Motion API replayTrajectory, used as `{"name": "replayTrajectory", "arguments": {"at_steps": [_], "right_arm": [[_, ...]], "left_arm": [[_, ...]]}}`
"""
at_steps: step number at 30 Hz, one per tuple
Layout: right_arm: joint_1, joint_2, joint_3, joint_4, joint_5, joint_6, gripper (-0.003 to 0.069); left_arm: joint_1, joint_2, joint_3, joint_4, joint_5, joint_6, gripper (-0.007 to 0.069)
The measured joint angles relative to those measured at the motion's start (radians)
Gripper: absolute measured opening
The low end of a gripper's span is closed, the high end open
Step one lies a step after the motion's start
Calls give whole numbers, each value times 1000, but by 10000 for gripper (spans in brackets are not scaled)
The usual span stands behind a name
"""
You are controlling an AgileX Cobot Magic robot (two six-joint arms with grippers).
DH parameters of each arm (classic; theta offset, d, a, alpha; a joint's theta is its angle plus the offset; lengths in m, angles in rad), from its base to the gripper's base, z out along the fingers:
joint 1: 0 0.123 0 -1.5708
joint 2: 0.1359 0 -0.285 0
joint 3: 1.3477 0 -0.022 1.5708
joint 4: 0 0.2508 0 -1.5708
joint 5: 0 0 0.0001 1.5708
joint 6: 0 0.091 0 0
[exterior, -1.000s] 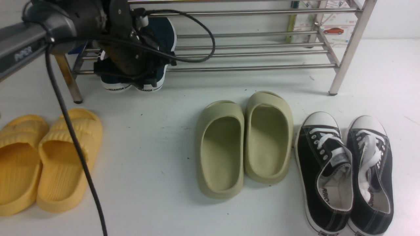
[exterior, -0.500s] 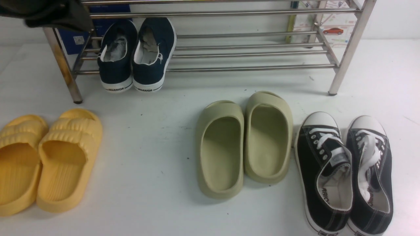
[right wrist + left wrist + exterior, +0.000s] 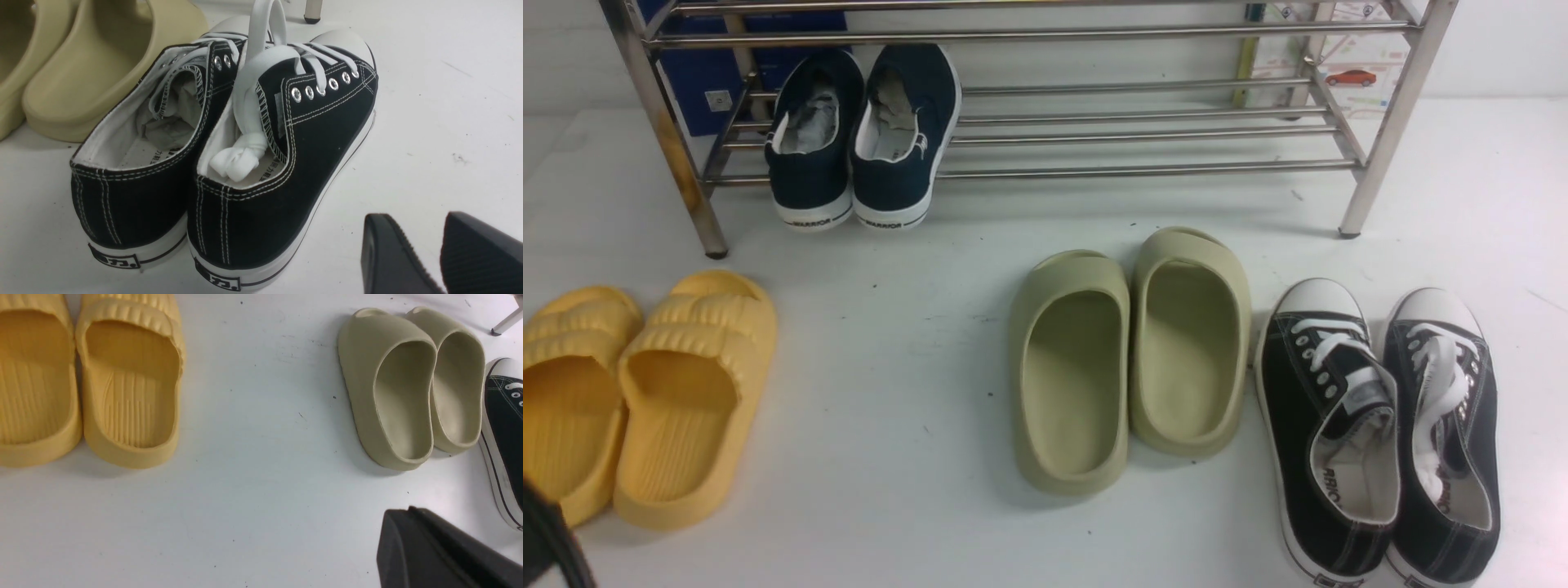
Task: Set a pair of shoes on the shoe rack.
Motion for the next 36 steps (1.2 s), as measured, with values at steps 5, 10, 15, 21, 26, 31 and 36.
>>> {"name": "replayTrajectory", "arguments": {"at_steps": [5,10,15,21,26,31,36], "right_arm": [[0,0,0,0,0,0,239],[0,0,0,0,0,0,239],[0,0,0,0,0,0,239],[0,0,0,0,0,0,239],[0,0,0,0,0,0,239],[0,0,0,0,0,0,239],[0,0,0,0,0,0,239]], "left_arm": [[0,-121,100,-14,-47,-3,-13],[0,-138,104,-19,-48,-4,-13],[0,-138,105,-20,-43,-4,-13],[0,-138,112,24,-146,-3,-13],[9,-157,266,168,-392,-7,-13],[77,-315,462,196,-508,-88,-13],[112,-359,593,199,-541,-128,-13]]}}
